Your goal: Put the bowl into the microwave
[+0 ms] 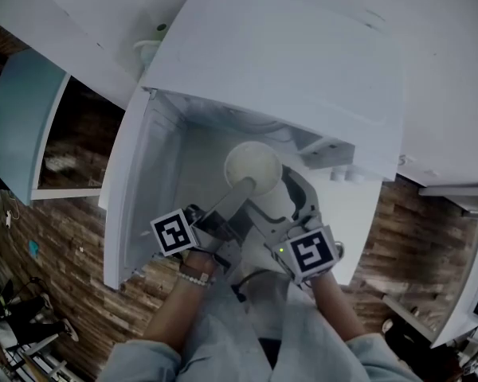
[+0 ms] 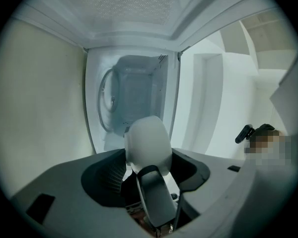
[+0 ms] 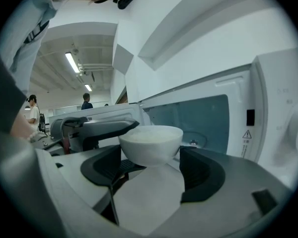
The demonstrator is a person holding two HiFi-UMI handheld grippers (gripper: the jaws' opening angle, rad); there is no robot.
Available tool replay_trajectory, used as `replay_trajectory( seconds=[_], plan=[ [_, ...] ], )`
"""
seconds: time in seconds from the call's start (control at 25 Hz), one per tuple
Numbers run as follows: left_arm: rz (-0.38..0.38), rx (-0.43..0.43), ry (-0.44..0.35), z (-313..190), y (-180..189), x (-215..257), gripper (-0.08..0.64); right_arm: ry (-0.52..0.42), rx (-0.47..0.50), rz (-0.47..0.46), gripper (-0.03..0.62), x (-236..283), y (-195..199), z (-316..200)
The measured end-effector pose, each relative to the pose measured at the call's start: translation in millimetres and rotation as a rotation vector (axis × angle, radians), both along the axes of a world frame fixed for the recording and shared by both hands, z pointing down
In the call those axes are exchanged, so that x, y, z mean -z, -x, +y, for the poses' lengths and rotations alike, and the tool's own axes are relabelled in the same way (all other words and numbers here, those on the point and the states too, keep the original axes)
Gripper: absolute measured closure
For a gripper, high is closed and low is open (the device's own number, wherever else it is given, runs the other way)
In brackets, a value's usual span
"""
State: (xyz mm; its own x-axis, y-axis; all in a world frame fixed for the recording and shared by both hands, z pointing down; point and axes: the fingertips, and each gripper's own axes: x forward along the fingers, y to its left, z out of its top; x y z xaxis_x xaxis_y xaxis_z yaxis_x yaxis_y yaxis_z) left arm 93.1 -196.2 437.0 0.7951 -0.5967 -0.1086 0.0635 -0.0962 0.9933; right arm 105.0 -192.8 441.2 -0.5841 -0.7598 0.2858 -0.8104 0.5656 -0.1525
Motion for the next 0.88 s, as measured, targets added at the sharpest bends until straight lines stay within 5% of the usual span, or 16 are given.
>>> replay_trajectory(
  seconds=[0.6,0.88],
  plan=[
    [-0.059,0.034,-0.024,-51.9,-0.4,-32.5,0.302,0.013,-0.014,0.035,0.222,-32.5,-2.6,-50.6],
    [-0.075,0.042,0.005,-71.2,-2.3,-47.2,0.302,0.029,-0.026,0.124,0.229,-46.6,-3.9,-71.0]
  ],
)
